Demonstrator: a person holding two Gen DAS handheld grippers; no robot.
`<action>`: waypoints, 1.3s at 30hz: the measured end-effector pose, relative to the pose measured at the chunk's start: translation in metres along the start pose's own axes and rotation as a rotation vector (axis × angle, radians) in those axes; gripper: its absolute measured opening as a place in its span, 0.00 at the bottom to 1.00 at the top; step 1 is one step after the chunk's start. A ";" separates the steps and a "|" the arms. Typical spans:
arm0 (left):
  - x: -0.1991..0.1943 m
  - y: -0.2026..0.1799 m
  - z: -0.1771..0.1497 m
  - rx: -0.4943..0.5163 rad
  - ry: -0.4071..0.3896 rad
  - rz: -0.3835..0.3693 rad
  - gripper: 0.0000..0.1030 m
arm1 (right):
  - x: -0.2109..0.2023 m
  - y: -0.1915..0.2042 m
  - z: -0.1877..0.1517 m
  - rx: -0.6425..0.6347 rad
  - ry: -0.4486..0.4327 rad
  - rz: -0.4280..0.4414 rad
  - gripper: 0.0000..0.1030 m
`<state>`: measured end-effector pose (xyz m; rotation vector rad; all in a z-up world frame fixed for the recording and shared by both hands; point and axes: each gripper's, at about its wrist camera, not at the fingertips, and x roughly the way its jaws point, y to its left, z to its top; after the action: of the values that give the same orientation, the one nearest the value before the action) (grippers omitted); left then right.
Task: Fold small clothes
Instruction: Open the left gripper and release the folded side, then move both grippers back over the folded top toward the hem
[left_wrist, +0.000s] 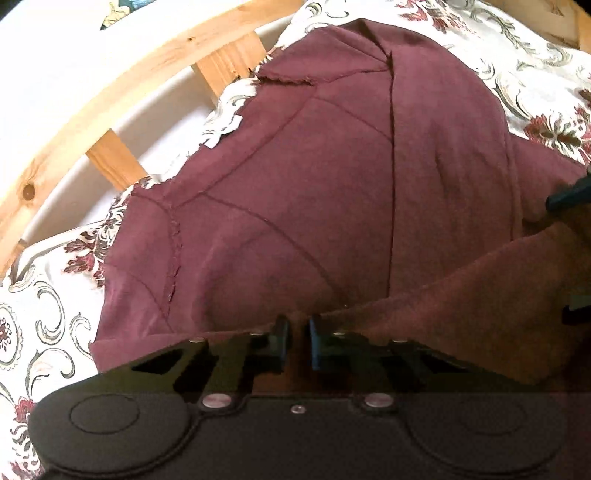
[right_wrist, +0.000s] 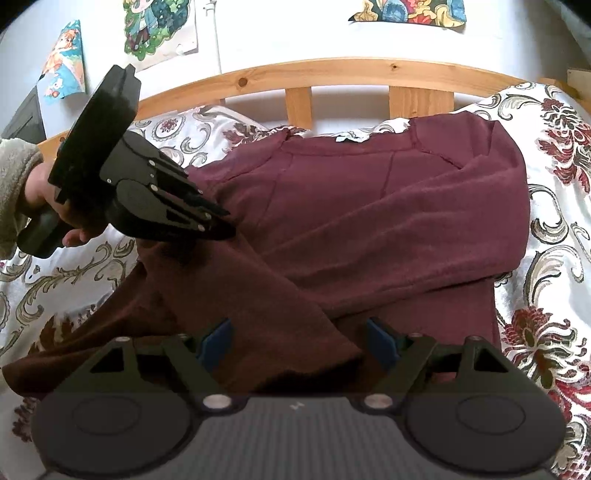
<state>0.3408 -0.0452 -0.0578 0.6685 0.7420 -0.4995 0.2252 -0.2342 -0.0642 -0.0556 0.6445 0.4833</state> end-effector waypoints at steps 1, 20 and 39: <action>0.000 0.000 0.000 -0.008 -0.009 0.005 0.10 | 0.001 0.000 0.000 -0.001 0.001 0.002 0.81; -0.003 -0.001 -0.001 -0.194 -0.036 0.115 0.28 | 0.010 0.020 -0.008 -0.166 0.067 -0.059 0.80; -0.116 0.013 -0.095 -0.657 -0.013 0.114 0.92 | -0.050 0.001 0.020 -0.170 -0.047 -0.062 1.00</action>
<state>0.2318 0.0519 -0.0185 0.0913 0.7928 -0.1339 0.2010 -0.2503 -0.0189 -0.2238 0.5534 0.4776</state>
